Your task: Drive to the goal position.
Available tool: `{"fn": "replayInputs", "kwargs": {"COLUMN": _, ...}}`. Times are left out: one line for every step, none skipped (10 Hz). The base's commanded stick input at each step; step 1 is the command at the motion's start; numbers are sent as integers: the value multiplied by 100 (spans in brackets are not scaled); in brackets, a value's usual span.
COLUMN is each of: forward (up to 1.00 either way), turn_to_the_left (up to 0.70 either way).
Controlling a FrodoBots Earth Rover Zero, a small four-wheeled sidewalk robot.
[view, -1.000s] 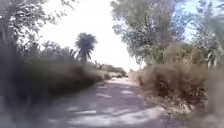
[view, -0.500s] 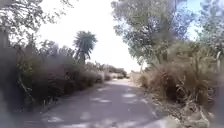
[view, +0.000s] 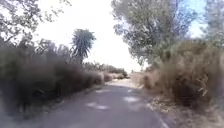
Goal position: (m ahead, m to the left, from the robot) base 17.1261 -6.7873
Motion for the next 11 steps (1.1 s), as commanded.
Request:
{"fn": "replayInputs", "kwargs": {"forward": 85, "turn_to_the_left": -12}}
{"fn": "replayInputs", "kwargs": {"forward": 85, "turn_to_the_left": -25}}
{"fn": "replayInputs", "kwargs": {"forward": 85, "turn_to_the_left": -29}}
{"fn": "replayInputs", "kwargs": {"forward": 85, "turn_to_the_left": -16}}
{"fn": "replayInputs", "kwargs": {"forward": 85, "turn_to_the_left": -2}}
{"fn": "replayInputs", "kwargs": {"forward": 85, "turn_to_the_left": 0}}
{"fn": "replayInputs", "kwargs": {"forward": 85, "turn_to_the_left": 0}}
{"fn": "replayInputs", "kwargs": {"forward": 85, "turn_to_the_left": 0}}
{"fn": "replayInputs", "kwargs": {"forward": 85, "turn_to_the_left": 0}}
{"fn": "replayInputs", "kwargs": {"forward": 85, "turn_to_the_left": 0}}
{"fn": "replayInputs", "kwargs": {"forward": 85, "turn_to_the_left": 0}}
